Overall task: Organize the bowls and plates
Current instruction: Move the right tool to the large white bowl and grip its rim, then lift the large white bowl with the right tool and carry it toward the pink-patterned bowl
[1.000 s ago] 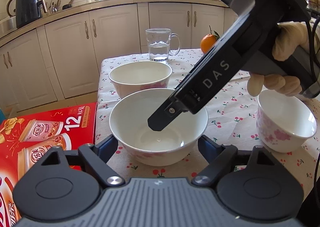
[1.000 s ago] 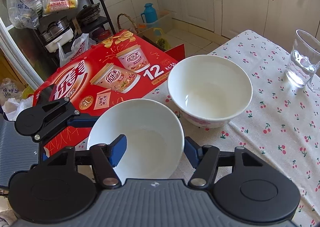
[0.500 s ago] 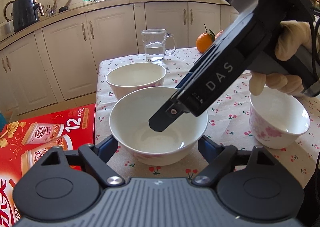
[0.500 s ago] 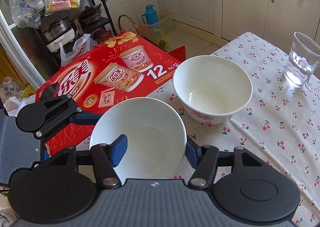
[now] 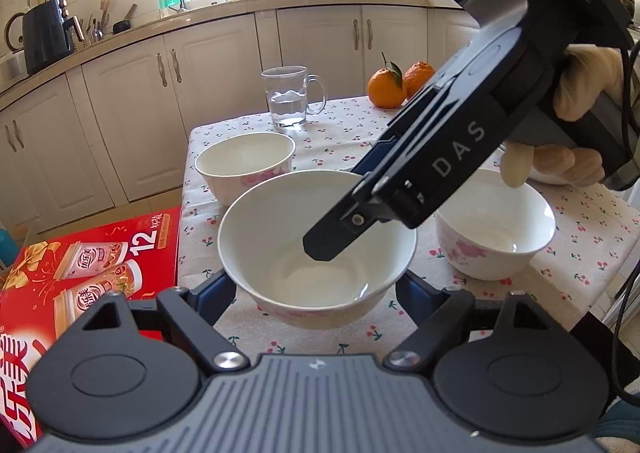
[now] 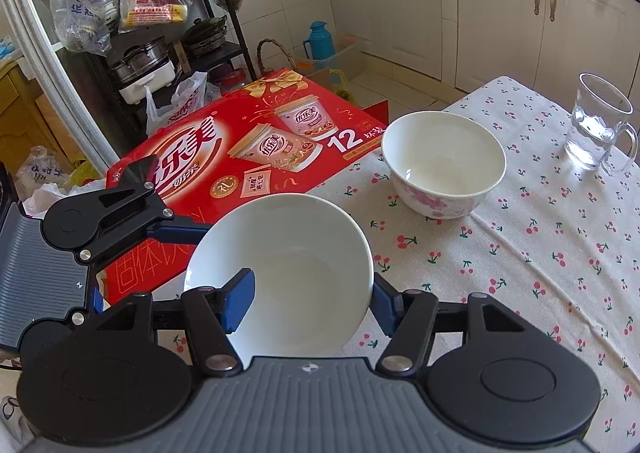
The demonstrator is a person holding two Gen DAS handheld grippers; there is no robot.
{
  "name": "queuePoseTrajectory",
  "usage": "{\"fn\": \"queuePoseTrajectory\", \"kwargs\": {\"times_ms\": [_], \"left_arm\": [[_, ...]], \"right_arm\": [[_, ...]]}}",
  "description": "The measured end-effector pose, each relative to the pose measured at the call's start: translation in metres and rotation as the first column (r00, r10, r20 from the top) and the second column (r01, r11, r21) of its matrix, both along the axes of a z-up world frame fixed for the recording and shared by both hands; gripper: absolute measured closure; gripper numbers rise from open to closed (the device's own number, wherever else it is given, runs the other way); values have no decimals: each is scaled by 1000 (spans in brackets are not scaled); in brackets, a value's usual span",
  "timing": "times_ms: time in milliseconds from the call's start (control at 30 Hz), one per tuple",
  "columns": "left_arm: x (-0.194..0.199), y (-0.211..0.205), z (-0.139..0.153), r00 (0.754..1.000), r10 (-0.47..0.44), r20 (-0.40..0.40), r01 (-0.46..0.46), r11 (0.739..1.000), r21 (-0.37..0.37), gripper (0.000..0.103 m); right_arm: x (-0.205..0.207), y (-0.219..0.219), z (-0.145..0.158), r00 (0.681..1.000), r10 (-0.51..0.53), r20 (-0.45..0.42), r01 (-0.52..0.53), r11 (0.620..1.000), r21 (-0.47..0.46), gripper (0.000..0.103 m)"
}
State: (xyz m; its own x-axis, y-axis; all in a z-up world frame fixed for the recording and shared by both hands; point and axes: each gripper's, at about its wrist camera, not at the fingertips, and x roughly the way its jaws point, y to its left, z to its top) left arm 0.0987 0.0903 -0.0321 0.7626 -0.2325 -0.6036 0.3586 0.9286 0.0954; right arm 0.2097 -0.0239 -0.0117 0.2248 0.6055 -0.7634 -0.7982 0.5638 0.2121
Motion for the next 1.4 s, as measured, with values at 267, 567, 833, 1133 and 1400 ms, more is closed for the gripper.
{"fn": "queuePoseTrajectory", "kwargs": {"times_ms": [267, 567, 833, 1133, 1400], "left_arm": [[-26, -17, 14, 1000, -28, 14, 28, 1000, 5, 16], [-40, -38, 24, 997, -83, 9, 83, 997, 11, 16], [-40, -63, 32, 988, -153, 33, 153, 988, 15, 16], [-15, -96, 25, 971, -236, 26, 236, 972, 5, 16], [4, -108, 10, 967, -254, -37, 254, 967, -11, 16]], "right_arm": [[-30, -23, 14, 1000, 5, 21, -5, 1000, 16, 36], [-55, -51, 22, 999, -17, 47, 17, 1000, 19, 36], [-65, -85, 32, 994, -78, 76, 76, 997, 29, 36], [-57, -126, 35, 979, -182, 96, 181, 983, 22, 36], [-46, -141, 20, 972, -224, 72, 224, 975, 3, 36]]}}
